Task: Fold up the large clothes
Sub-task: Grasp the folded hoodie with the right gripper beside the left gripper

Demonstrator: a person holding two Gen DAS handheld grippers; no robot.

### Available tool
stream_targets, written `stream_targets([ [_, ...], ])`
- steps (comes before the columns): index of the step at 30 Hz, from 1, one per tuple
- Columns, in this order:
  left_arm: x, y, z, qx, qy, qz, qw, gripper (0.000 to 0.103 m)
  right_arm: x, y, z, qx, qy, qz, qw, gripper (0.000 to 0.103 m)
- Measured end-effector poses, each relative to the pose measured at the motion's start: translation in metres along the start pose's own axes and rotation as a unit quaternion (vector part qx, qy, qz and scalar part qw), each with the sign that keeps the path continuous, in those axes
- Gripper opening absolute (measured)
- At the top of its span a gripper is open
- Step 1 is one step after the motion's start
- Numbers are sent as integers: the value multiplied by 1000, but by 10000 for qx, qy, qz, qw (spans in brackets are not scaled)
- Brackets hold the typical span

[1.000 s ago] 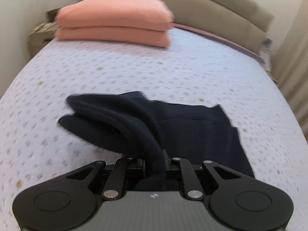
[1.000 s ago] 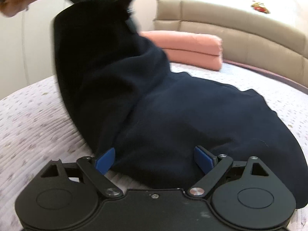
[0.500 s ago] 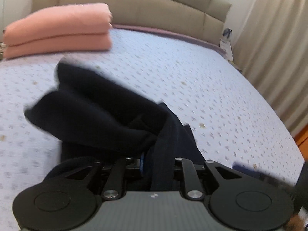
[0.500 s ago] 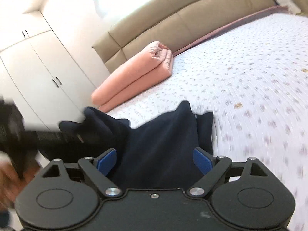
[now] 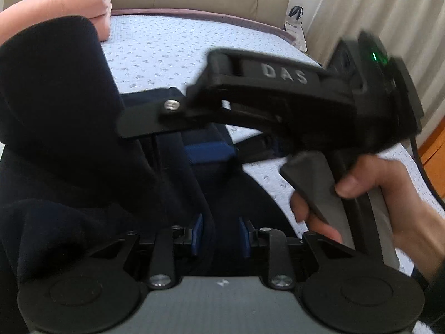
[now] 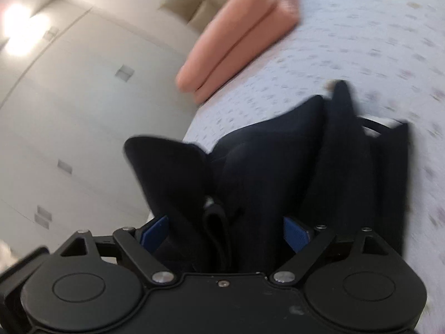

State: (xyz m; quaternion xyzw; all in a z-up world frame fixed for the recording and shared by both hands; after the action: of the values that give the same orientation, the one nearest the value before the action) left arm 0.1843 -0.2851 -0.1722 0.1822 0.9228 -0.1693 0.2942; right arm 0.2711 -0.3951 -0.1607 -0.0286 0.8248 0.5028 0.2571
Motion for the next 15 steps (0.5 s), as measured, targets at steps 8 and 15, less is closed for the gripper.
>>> stream_targets([
  [8, 1, -4, -5, -44, -83, 75, 9999, 31, -20, 44, 37, 431, 485, -1221, 9904, 103],
  [15, 4, -13, 0, -22, -72, -18, 10000, 32, -9, 70, 61, 923, 913, -2012, 9709, 103],
])
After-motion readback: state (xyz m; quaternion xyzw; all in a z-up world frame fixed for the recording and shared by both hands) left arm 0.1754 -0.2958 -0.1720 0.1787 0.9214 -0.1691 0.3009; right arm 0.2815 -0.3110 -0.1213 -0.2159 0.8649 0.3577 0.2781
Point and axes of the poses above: each gripper's, at about its wrist camera, not at the fingertips, and z roughly the way its jaws point, y to its left, x to its underside, the point moved 2 cm from there along z, roughly the way its jaws point, and after that the axes turned 3 degrees about -x, right-handed, at the moved point
